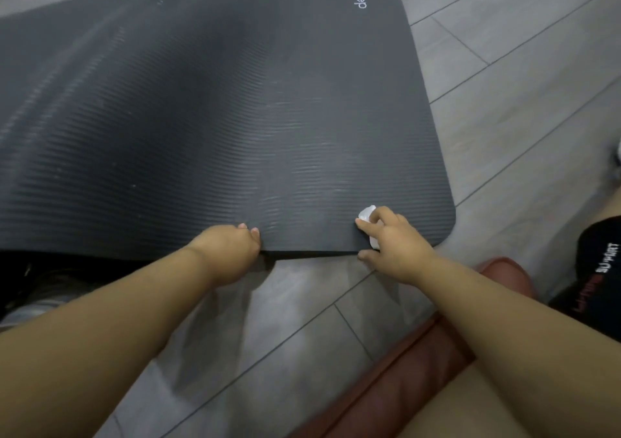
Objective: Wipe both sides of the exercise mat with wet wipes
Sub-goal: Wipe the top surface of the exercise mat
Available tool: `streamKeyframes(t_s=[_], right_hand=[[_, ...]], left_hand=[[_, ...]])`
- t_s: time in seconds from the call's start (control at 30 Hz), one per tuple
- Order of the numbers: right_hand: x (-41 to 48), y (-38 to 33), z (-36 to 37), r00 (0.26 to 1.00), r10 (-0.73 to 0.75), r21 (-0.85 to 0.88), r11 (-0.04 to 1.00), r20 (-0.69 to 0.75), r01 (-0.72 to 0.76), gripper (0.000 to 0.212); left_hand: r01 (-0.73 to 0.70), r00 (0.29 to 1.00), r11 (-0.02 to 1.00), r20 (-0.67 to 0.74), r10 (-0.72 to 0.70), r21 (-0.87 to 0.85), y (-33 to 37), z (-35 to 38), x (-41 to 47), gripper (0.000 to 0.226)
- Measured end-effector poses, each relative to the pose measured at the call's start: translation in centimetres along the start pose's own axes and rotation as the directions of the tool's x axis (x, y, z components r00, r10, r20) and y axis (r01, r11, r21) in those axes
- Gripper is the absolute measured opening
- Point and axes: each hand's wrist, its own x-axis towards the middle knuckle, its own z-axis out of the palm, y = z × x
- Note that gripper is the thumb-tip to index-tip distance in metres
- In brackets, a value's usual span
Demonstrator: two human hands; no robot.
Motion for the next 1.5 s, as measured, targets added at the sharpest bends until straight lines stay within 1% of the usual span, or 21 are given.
streamKeyframes(t_s=[0.13, 0.27, 0.33, 0.4, 0.53, 0.6, 0.67, 0.7, 0.77, 0.83, 0.9, 0.97, 1.03, 1.1, 1.2, 1.23, 1.3, 1.33, 1.4, 1.43, 1.5], right_hand=[[0.3, 2.4, -0.6, 0.98, 0.127, 0.062, 0.991, -0.15, -0.119, 0.026], [0.5, 3.1, -0.5, 0.849, 0.464, 0.207, 0.883, -0.253, -0.421, 0.026], [1.1, 0.9, 0.2, 0.806, 0.52, 0.275, 0.849, -0.281, -0.452, 0.028], [2.0, -2.7, 2.3, 0.843, 0.427, 0.267, 0.898, -0.328, -0.35, 0.027], [3.0, -10.7, 6.4, 0.966, 0.037, 0.272, 0.962, -0.256, 0.035, 0.014], [2.9, -12.8, 6.4, 0.97, -0.164, 0.122, 0.975, -0.182, 0.188, 0.021], [2.8, -11.1, 5.5, 0.962, -0.184, 0.051, 0.979, -0.202, 0.198, 0.024], [2.9, -8.8, 5.5, 0.95, -0.155, 0.046, 0.984, -0.271, 0.174, 0.024], [2.3, -3.1, 4.5, 0.916, 0.095, 0.117, 0.992, -0.39, -0.053, 0.027], [1.3, 2.8, 2.7, 0.757, 0.415, 0.21, 0.91, -0.505, -0.359, 0.028], [0.6, 5.8, 1.2, 0.617, 0.647, 0.306, 0.759, -0.447, -0.575, 0.028], [0.8, 5.5, 1.2, 0.612, 0.683, 0.33, 0.73, -0.399, -0.599, 0.028], [1.4, 1.9, 1.9, 0.74, 0.551, 0.318, 0.832, -0.386, -0.454, 0.022], [1.8, -1.9, 3.6, 0.885, 0.271, 0.234, 0.953, -0.379, -0.192, 0.009], [2.0, -4.0, 4.0, 0.935, -0.243, -0.02, 0.969, -0.259, 0.246, 0.016], [2.6, -2.8, 3.3, 0.927, -0.302, -0.071, 0.953, -0.223, 0.293, 0.02], [3.7, 0.9, 1.6, 0.936, -0.068, -0.032, 0.998, -0.346, 0.061, 0.024], [4.4, 3.2, 0.8, 0.89, 0.12, 0.015, 0.992, -0.439, -0.127, 0.024], [5.1, 6.2, -0.8, 0.71, 0.479, 0.179, 0.871, -0.517, -0.457, 0.026], [5.7, 6.3, -1.1, 0.638, 0.591, 0.255, 0.8, -0.494, -0.544, 0.026], [6.5, 3.6, -0.6, 0.66, 0.595, 0.301, 0.803, -0.459, -0.514, 0.023]], left_hand=[[-0.121, 0.993, 0.991, -0.006, 0.122, 0.06, 0.5, 0.9, -0.5, 0.033], [-0.014, 0.969, 0.955, -0.238, -0.059, -0.295, -0.3, 2.1, 0.4, 0.035], [0.019, 0.948, 0.932, -0.289, -0.131, -0.361, -1.2, 2.1, 1.3, 0.047], [0.09, 0.952, 0.952, -0.257, -0.169, -0.292, -2.2, 2.2, 2.1, 0.057], [0.09, 0.971, 0.967, -0.194, -0.139, -0.24, -3.4, 2.5, 2.7, 0.058], [0.068, 0.972, 0.969, -0.203, -0.118, -0.239, -3.8, 2.4, 2.6, 0.058], [0.074, 0.971, 0.965, -0.204, -0.127, -0.252, -3.9, 2.2, 2.5, 0.058], [0.083, 0.967, 0.959, -0.209, -0.143, -0.272, -3.8, 2.2, 2.5, 0.057], [0.1, 0.957, 0.944, -0.228, -0.178, -0.314, -3.5, 2.0, 2.6, 0.052], [0.12, 0.95, 0.935, -0.235, -0.206, -0.334, -3.0, 1.6, 2.8, 0.048], [0.145, 0.947, 0.933, -0.228, -0.228, -0.331, -2.4, 1.1, 2.9, 0.045], [0.166, 0.948, 0.936, -0.21, -0.238, -0.312, -1.8, 0.9, 3.1, 0.047], [0.184, 0.951, 0.945, -0.195, -0.241, -0.272, -1.5, 0.8, 3.4, 0.051], [0.192, 0.953, 0.948, -0.183, -0.242, -0.253, -1.4, 0.6, 3.6, 0.055], [0.171, 0.95, 0.946, -0.207, -0.232, -0.275, -1.7, 0.6, 3.9, 0.058], [0.158, 0.948, 0.939, -0.22, -0.232, -0.306, -1.9, 0.6, 4.0, 0.059], [0.151, 0.942, 0.918, -0.227, -0.246, -0.367, -2.4, 0.6, 4.0, 0.06], [0.163, 0.941, 0.908, -0.215, -0.26, -0.387, -2.5, 0.4, 4.2, 0.06], [0.188, 0.944, 0.896, -0.176, -0.278, -0.403, -2.7, 0.2, 4.6, 0.062], [0.197, 0.947, 0.899, -0.162, -0.278, -0.392, -2.7, 0.2, 5.0, 0.063], [0.205, 0.948, 0.911, -0.161, -0.276, -0.357, -2.7, 0.2, 5.5, 0.063]])
